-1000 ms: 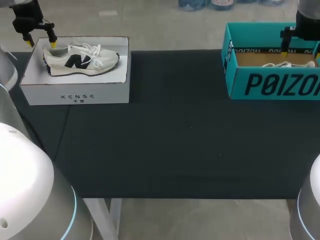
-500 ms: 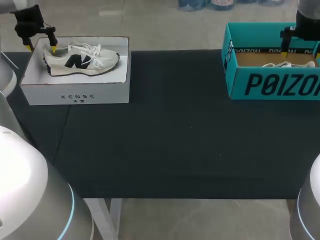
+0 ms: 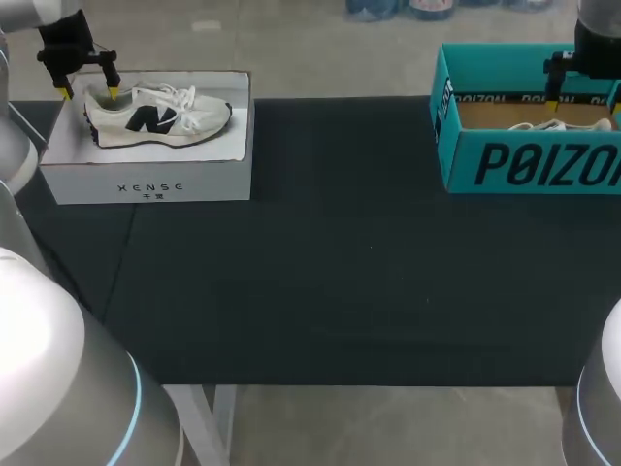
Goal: Take the shoe out of the shoebox, open the shoe tongue, remove and reinsert the insole, then place the shoe into the shoebox
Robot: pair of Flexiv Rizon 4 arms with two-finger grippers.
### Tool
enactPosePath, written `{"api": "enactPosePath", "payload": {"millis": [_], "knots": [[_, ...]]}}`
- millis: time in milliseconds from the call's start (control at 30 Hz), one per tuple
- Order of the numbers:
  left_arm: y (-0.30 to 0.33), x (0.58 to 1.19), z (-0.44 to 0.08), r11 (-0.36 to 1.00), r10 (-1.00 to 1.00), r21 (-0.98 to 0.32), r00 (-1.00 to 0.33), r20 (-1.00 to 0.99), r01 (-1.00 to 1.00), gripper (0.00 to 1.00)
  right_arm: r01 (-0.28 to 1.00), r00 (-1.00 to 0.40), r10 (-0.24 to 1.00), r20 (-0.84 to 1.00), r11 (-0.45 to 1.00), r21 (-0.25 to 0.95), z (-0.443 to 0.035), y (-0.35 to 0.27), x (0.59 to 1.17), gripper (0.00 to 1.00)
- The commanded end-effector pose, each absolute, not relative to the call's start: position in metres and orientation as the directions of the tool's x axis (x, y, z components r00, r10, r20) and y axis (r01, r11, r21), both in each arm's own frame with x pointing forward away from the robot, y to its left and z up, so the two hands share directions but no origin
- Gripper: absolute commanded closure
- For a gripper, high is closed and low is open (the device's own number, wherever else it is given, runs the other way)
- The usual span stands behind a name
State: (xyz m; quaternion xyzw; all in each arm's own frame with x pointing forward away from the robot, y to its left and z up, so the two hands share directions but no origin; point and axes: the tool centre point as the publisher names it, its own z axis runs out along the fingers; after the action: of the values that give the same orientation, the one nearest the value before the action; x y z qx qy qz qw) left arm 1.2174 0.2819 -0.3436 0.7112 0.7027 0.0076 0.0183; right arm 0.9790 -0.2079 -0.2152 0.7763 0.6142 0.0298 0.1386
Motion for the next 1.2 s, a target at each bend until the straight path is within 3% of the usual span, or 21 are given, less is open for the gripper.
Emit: {"api": "enactPosePath", "payload": {"millis": [33, 167, 233, 300, 367, 433, 600, 700, 1033, 1100, 1200], "knots": [[0.281, 1.221, -0.349, -0.009, 1.000, 0.030, 0.009, -0.014, 0.999, 0.00, 0.945, 0.243, 0.962, -0.124, -0.207, 0.254, -0.216, -0.208, 0.978, 0.00], [0.281, 1.220, -0.351, -0.008, 1.000, 0.031, 0.008, -0.006, 0.999, 0.01, 0.945, 0.243, 0.962, -0.124, -0.207, 0.254, -0.216, -0.208, 0.978, 0.00], [0.281, 1.220, -0.352, -0.004, 1.000, 0.032, 0.004, 0.000, 0.999, 0.36, 0.945, 0.243, 0.962, -0.124, -0.207, 0.254, -0.216, -0.208, 0.978, 0.00], [0.282, 1.220, -0.354, 0.005, 1.000, 0.032, -0.005, 0.001, 0.999, 0.49, 0.945, 0.243, 0.962, -0.124, -0.207, 0.254, -0.216, -0.208, 0.978, 0.00], [0.284, 1.220, -0.356, 0.010, 1.000, 0.033, -0.010, 0.007, 0.999, 0.56, 0.945, 0.243, 0.962, -0.124, -0.207, 0.254, -0.216, -0.208, 0.978, 0.00], [0.286, 1.220, -0.358, 0.013, 1.000, 0.031, -0.014, 0.011, 0.999, 0.58, 0.945, 0.243, 0.962, -0.124, -0.207, 0.254, -0.216, -0.208, 0.978, 0.00], [0.293, 1.221, -0.360, 0.027, 1.000, 0.028, -0.027, 0.015, 0.999, 0.48, 0.945, 0.243, 0.962, -0.124, -0.207, 0.254, -0.216, -0.208, 0.978, 0.00], [0.297, 1.222, -0.358, 0.029, 0.999, 0.031, -0.030, 0.017, 0.999, 0.51, 0.945, 0.243, 0.962, -0.124, -0.207, 0.254, -0.216, -0.208, 0.978, 0.00], [0.298, 1.228, -0.353, 0.010, 1.000, 0.043, -0.012, 0.025, 0.999, 0.76, 0.945, 0.243, 0.962, -0.124, -0.207, 0.254, -0.216, -0.208, 0.978, 0.00], [0.295, 1.229, -0.353, 0.001, 1.000, 0.044, -0.002, 0.027, 0.999, 0.98, 0.945, 0.243, 0.962, -0.124, -0.207, 0.254, -0.216, -0.208, 0.978, 0.00], [0.293, 1.228, -0.353, -0.009, 1.000, 0.045, 0.008, 0.030, 0.999, 1.00, 0.945, 0.243, 0.962, -0.124, -0.207, 0.254, -0.216, -0.208, 0.978, 0.00]]}}
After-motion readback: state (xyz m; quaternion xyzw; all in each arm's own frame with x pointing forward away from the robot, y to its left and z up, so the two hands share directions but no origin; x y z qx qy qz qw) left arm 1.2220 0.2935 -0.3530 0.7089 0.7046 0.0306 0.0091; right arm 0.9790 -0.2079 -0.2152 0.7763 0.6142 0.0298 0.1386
